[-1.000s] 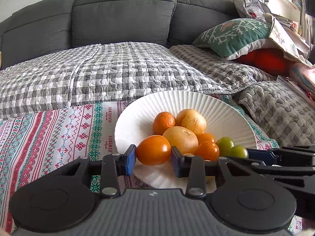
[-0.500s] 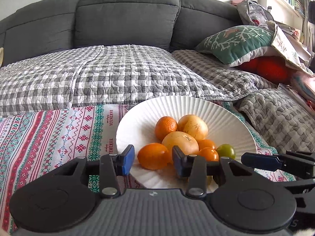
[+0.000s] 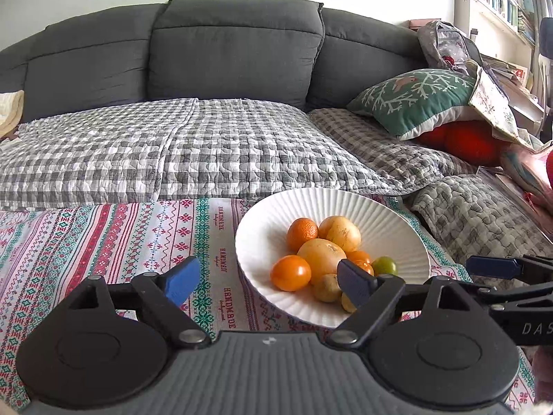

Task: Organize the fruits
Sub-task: 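Withdraw both open tools from the plate back over the loose fruit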

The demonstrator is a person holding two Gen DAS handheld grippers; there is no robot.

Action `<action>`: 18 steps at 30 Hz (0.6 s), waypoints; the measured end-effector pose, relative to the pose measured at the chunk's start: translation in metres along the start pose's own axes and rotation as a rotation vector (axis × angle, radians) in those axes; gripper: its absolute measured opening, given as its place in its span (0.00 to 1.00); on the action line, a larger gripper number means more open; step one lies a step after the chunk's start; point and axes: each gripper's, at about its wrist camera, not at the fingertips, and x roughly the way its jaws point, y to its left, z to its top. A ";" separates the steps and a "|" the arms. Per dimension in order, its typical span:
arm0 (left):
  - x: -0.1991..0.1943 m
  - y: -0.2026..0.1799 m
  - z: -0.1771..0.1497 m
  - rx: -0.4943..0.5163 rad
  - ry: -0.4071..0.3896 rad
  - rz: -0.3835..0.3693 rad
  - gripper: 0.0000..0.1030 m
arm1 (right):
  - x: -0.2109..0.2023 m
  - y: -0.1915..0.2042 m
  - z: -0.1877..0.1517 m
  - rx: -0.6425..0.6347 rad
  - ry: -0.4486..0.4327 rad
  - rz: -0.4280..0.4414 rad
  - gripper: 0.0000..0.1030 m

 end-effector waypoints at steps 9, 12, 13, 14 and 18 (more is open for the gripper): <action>-0.029 0.001 -0.019 0.058 0.017 0.042 0.92 | -0.026 0.012 -0.009 -0.068 0.009 -0.032 0.96; -0.036 0.006 -0.027 0.049 0.046 0.054 0.92 | -0.031 0.019 -0.013 -0.098 0.016 -0.042 0.98; -0.038 0.007 -0.030 0.047 0.051 0.055 0.92 | -0.033 0.021 -0.015 -0.110 0.020 -0.041 0.99; -0.040 0.010 -0.033 0.045 0.056 0.055 0.92 | -0.034 0.023 -0.016 -0.121 0.025 -0.040 0.99; -0.047 0.024 -0.040 0.009 0.060 0.061 0.92 | -0.040 0.030 -0.023 -0.146 0.049 -0.043 0.99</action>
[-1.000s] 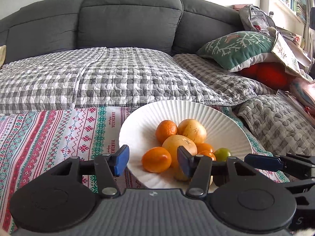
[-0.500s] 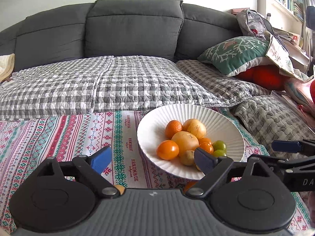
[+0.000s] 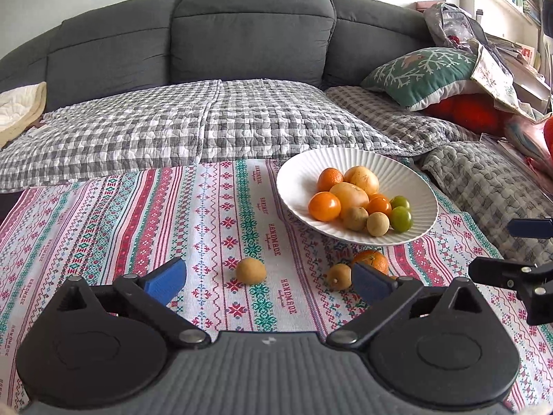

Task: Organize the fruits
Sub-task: 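Withdraw both open tools from the plate back over the loose fruit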

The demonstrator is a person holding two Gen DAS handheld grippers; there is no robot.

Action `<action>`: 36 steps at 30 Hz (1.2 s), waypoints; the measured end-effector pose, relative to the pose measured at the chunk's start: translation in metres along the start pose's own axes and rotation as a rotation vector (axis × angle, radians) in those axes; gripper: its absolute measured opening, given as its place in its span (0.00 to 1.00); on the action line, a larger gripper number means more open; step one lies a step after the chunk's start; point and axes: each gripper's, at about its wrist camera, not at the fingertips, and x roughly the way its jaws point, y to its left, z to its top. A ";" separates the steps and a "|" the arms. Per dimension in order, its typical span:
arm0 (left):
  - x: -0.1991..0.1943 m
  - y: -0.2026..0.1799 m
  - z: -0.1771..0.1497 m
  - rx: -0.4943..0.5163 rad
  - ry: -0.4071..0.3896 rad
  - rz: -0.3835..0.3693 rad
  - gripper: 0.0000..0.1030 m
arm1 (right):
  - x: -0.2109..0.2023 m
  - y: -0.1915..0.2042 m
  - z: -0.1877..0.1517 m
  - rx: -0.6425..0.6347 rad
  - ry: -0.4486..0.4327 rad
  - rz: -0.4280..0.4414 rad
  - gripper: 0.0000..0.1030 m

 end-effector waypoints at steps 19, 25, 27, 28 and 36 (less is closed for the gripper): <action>0.003 0.034 -0.044 0.052 0.065 -0.010 0.92 | 0.018 0.035 -0.044 0.040 0.107 -0.057 0.99; 0.014 0.037 -0.050 0.043 0.098 -0.018 0.92 | 0.025 0.040 -0.047 0.041 0.131 -0.070 0.99; 0.018 0.038 -0.052 0.039 0.106 -0.027 0.92 | 0.028 0.040 -0.047 0.050 0.138 -0.074 0.99; 0.022 0.040 -0.053 0.028 0.112 -0.031 0.92 | 0.031 0.041 -0.048 0.055 0.144 -0.073 0.99; 0.032 0.042 -0.054 0.021 0.082 -0.038 0.92 | 0.041 0.052 -0.052 -0.019 0.116 -0.083 1.00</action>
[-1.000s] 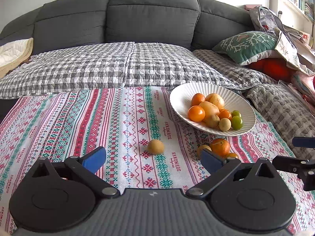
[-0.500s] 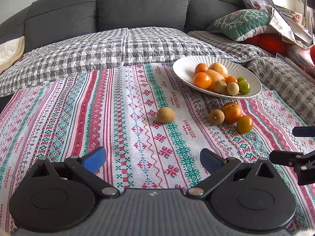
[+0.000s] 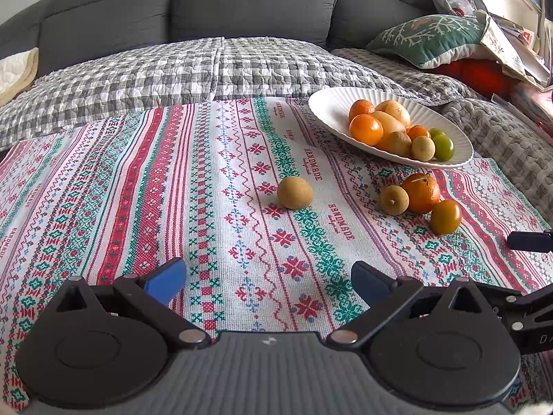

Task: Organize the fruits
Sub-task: 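Withdraw both open tools from the plate back over the loose fruit, then grasp a brown kiwi with the left tool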

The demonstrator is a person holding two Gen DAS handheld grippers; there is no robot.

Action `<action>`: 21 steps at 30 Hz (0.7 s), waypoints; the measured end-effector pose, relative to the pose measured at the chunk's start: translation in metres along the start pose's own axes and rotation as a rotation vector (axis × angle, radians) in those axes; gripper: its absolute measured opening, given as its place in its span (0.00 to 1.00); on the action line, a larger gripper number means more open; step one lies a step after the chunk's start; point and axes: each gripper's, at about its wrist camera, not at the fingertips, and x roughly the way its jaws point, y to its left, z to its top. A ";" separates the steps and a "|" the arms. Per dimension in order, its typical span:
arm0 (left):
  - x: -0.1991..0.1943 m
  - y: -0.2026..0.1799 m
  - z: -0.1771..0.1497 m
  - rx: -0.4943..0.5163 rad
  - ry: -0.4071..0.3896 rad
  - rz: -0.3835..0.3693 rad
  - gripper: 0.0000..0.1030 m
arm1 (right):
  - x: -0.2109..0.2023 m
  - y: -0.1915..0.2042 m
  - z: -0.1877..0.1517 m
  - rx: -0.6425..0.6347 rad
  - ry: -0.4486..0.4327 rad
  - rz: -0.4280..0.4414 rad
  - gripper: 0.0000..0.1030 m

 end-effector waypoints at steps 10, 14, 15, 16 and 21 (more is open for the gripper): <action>0.017 -0.010 0.012 0.075 -0.011 -0.032 0.92 | 0.012 0.003 0.010 0.001 -0.021 0.013 1.00; 0.024 -0.012 0.018 0.067 -0.020 -0.017 0.88 | 0.018 0.005 0.015 0.001 -0.021 0.016 1.00; 0.026 -0.012 0.019 0.065 -0.022 -0.011 0.87 | 0.019 0.006 0.016 0.000 -0.021 0.018 1.00; 0.027 -0.014 0.020 0.064 -0.025 -0.005 0.86 | 0.020 0.006 0.017 0.000 -0.021 0.020 1.00; 0.034 -0.017 0.028 0.054 -0.031 0.001 0.69 | 0.025 0.006 0.021 0.000 -0.022 0.028 1.00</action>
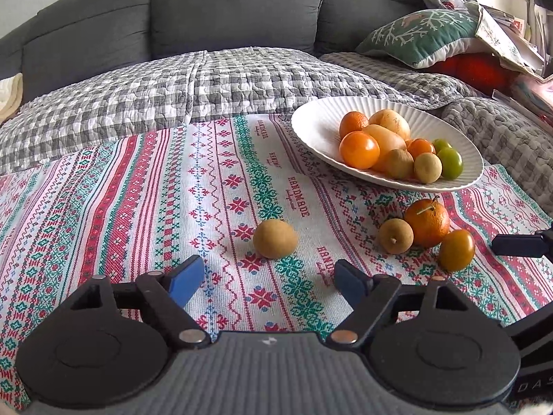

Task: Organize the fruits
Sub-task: 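Grasp a brown kiwi with the left tool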

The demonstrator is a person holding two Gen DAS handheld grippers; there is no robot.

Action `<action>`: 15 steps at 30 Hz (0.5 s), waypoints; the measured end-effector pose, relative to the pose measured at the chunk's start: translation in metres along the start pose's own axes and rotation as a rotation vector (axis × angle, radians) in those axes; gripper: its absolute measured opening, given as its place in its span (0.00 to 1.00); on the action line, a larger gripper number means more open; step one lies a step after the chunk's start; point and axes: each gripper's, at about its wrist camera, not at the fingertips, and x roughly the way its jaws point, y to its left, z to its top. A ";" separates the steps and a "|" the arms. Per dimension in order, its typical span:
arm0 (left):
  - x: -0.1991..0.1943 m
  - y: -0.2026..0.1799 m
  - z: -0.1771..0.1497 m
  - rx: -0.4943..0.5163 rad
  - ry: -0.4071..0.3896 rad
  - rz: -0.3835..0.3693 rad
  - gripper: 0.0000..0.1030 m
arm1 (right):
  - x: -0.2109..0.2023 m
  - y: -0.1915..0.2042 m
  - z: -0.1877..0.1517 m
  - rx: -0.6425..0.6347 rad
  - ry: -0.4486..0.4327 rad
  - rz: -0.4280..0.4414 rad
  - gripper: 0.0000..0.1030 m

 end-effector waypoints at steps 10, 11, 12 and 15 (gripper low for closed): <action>0.006 -0.010 0.006 -0.038 0.000 0.009 0.45 | 0.005 -0.003 0.007 0.004 -0.009 0.002 0.93; 0.006 -0.010 0.007 -0.041 0.001 0.009 0.43 | 0.005 -0.004 0.007 0.003 -0.011 0.000 0.90; 0.006 -0.011 0.007 -0.042 0.001 0.009 0.41 | 0.005 -0.005 0.007 0.002 -0.012 -0.003 0.89; 0.006 -0.012 0.007 -0.040 -0.001 0.011 0.38 | 0.005 -0.007 0.008 0.002 -0.015 -0.002 0.84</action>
